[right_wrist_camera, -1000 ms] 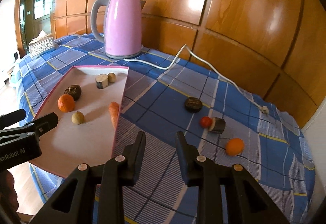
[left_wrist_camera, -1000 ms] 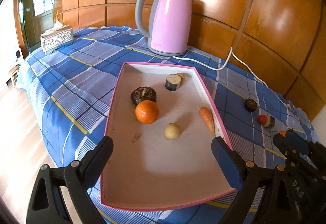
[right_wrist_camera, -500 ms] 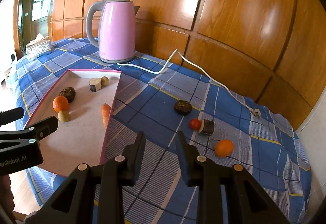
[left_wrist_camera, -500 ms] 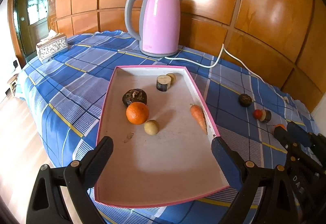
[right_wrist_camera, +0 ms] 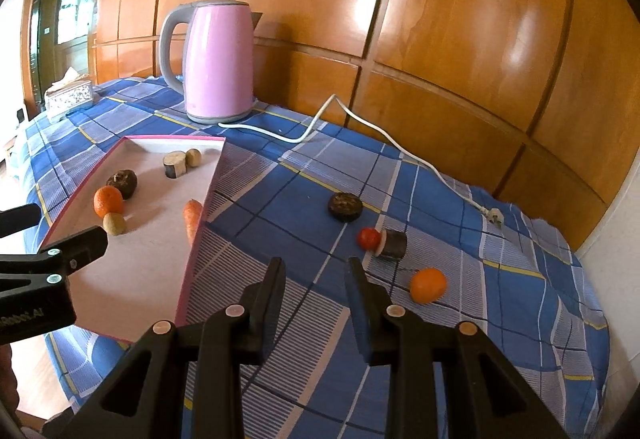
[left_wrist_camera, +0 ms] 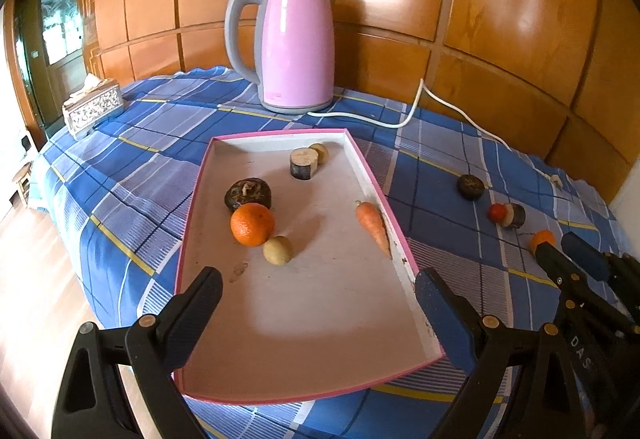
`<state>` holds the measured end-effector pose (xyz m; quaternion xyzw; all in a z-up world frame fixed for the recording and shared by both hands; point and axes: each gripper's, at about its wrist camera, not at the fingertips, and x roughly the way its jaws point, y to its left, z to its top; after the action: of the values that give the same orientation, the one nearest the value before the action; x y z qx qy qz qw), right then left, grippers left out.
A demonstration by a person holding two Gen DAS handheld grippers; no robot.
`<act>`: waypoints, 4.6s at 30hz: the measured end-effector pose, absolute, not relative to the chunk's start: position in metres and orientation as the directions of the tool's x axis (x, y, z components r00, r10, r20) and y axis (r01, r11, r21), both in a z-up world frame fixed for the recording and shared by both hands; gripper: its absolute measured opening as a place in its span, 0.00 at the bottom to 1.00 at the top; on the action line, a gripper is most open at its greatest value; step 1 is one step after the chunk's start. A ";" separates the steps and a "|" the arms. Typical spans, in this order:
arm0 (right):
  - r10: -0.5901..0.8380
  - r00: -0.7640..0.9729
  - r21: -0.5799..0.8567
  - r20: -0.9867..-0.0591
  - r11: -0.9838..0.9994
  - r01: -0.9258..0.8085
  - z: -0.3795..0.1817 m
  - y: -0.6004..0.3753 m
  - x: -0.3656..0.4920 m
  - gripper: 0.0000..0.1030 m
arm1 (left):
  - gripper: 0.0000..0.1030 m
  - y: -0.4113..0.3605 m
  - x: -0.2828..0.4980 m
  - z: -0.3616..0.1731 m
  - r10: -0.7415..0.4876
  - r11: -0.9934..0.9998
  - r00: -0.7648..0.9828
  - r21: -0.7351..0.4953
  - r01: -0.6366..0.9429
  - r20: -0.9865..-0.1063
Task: Organize fruits
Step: 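Withdraw the open right tool from the tray, then move the left tool to the dark round fruit and close on it, then lift the dark round fruit off the bedspread with the left tool, then carry the dark fruit toward the tray with the left tool while the right tool closes on the orange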
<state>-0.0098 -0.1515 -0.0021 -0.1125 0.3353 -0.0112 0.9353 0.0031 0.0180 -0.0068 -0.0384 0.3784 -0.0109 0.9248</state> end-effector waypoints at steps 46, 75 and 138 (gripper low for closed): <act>-0.352 0.545 -0.161 -0.761 0.916 0.367 -0.076 -0.335 -0.032 0.32 | 0.59 -0.125 0.139 -0.027 -0.310 0.942 0.510 -0.185 0.281 -0.802; -0.319 0.561 -0.116 -0.764 0.923 0.368 -0.075 -0.347 -0.029 0.32 | 0.43 -0.179 0.200 -0.065 -0.344 0.918 0.395 -0.215 0.334 -0.852; 0.009 0.592 0.093 -0.806 0.990 0.110 -0.045 -0.313 0.050 0.60 | 0.45 -0.144 0.015 -0.087 -0.477 0.797 0.476 -0.137 0.588 -0.739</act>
<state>0.0499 -0.3129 -0.0454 0.0664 0.4508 -0.0284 0.8897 0.0154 -0.1435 -0.0865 0.0679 0.4068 -0.3110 0.8563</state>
